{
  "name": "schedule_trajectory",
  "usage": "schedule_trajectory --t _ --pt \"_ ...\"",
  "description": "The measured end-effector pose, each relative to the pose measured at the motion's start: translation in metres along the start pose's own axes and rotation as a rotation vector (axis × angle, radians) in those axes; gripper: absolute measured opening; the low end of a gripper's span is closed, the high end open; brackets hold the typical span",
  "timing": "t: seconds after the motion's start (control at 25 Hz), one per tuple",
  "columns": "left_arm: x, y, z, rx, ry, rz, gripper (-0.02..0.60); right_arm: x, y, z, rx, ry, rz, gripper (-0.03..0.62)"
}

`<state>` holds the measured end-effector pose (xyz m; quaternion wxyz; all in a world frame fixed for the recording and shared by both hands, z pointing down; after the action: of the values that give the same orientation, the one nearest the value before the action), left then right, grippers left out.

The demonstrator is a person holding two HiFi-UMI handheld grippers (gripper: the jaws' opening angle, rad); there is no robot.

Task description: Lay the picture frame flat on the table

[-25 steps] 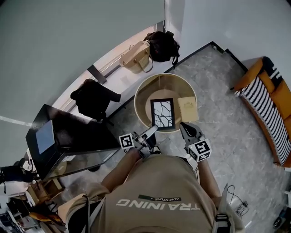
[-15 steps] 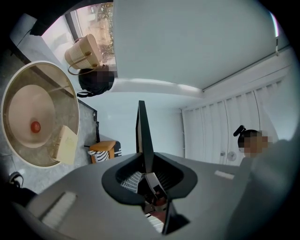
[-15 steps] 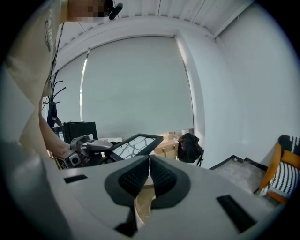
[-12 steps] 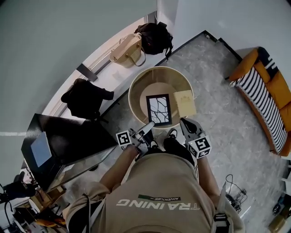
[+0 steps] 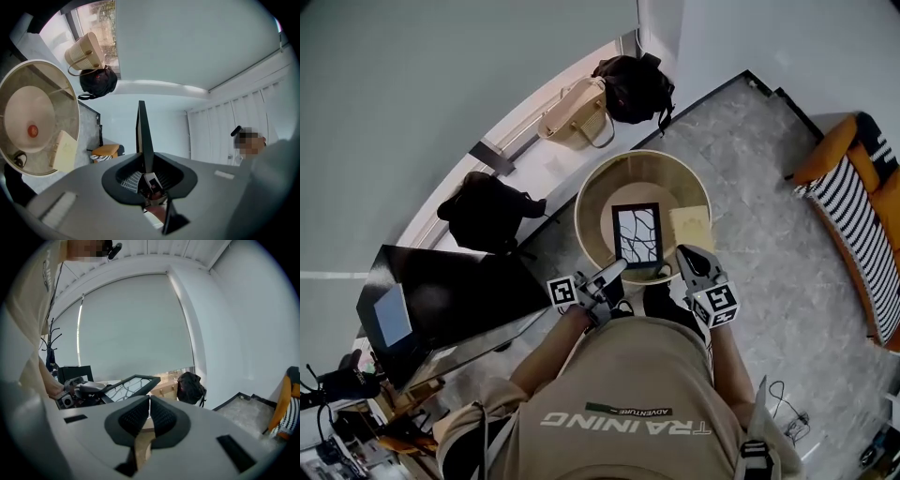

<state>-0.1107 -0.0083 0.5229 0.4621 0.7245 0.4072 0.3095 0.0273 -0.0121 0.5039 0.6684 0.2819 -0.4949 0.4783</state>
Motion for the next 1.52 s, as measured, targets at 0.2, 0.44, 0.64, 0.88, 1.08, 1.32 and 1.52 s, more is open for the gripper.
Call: schedule_trajectory --t 0.2,0.44,0.64,0.88,1.08,1.32,1.52 --pt "-0.014 0.017 0.045 -0.032 0.012 0.007 0.077 -0.012 -0.054 0.023 -0.004 -0.016 0.043 0.008" --pt "-0.021 0.052 0.092 -0.068 0.003 -0.001 0.077 0.006 -0.111 0.046 -0.023 0.017 0.084 0.008" --pt "-0.026 0.098 0.106 -0.122 0.009 -0.032 0.077 0.037 -0.135 0.073 -0.025 0.074 0.04 0.008" --pt "-0.044 0.161 0.101 -0.176 0.011 -0.073 0.077 0.087 -0.141 0.097 0.0 0.121 0.051 0.008" --pt "-0.068 0.234 0.083 -0.204 -0.006 -0.079 0.076 0.139 -0.149 0.129 0.063 0.152 0.029 0.008" --pt "-0.103 0.326 0.081 -0.204 -0.023 -0.046 0.077 0.189 -0.179 0.189 0.164 0.154 0.117 0.008" --pt "-0.103 0.39 0.083 -0.261 0.039 -0.064 0.077 0.226 -0.193 0.226 0.172 0.165 0.132 0.008"
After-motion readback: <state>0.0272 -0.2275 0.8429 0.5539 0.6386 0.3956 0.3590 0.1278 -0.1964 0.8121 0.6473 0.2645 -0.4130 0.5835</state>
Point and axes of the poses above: the fingertips, and each gripper's own axes: z forward along the fingers, y to its left, x out of its underside, the point moved 1 cm from there along -z, backward along the fingers, and after that the axes turned 11 degrees about x, right-handed, at the moved point
